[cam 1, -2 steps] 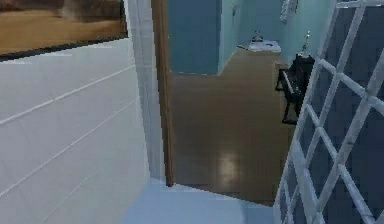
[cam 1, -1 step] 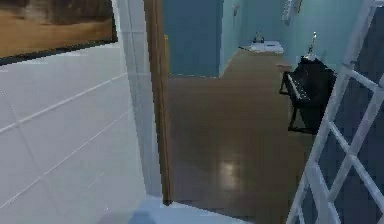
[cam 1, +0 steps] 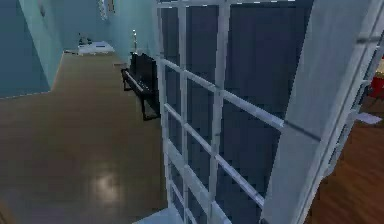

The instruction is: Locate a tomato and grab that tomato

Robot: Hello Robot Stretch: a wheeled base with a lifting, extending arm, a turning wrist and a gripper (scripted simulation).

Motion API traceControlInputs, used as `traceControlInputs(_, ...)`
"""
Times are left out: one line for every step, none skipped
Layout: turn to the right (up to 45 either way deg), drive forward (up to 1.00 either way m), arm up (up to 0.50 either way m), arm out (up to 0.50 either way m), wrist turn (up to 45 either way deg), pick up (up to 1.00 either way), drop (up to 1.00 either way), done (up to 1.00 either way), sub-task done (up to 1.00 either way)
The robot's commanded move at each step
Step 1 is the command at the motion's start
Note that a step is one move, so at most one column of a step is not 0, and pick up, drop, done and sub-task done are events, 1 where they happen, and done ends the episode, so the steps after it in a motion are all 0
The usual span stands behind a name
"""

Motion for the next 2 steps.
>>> traceControlInputs(45.0,0.0,0.0,0.0,0.0,0.0,0.0,0.0,0.0)
traceControlInputs(42.0,0.0,0.0,0.0,0.0,0.0,0.0,0.0,0.0)
